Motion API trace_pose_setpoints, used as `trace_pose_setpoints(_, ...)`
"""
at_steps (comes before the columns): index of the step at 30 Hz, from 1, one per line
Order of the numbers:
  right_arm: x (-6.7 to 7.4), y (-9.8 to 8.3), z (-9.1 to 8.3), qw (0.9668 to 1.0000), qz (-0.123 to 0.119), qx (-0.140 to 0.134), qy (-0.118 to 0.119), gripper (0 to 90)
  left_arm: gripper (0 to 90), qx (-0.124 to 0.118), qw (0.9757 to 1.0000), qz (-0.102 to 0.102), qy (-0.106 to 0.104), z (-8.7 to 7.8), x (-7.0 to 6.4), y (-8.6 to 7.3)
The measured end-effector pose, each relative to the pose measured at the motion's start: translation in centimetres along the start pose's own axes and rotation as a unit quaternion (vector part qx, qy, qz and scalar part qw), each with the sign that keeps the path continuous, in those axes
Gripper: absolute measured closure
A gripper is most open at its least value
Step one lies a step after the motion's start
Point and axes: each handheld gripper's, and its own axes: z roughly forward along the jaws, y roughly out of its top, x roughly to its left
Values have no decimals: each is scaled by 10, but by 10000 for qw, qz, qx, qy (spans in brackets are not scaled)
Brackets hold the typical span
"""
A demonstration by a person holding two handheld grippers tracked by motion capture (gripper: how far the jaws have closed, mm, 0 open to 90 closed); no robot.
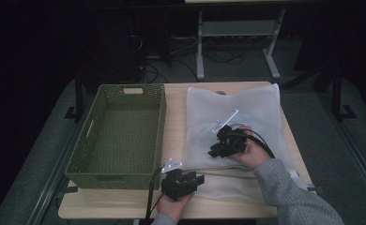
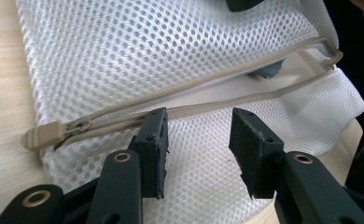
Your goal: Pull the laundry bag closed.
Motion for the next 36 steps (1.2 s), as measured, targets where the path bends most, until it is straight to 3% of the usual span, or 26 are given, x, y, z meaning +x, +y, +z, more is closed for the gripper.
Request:
trace_pose_setpoints(4, -12, -17, 11, 9992, 270, 280, -119, 800, 568, -4, 10000, -18, 55, 1, 3, 0)
trace_pose_setpoints(8, -16, -22, 13, 9986, 342, 352, -204, 811, 573, 55, 9999, 26, 112, 7, 5, 3)
trace_pose_setpoints(25, -34, -44, 3, 9960, 734, 362, -352, 821, 587, 154, 9998, 143, 13, 31, 0, 11)
trace_pose_setpoints(32, -40, -55, -5, 9951, 861, 287, -384, 773, 581, 208, 9994, 285, -60, 21, -4, 8)
trace_pose_setpoints(36, -30, -50, -11, 9971, 683, 103, -334, 730, 580, 194, 9994, 276, -57, 13, -4, 4)
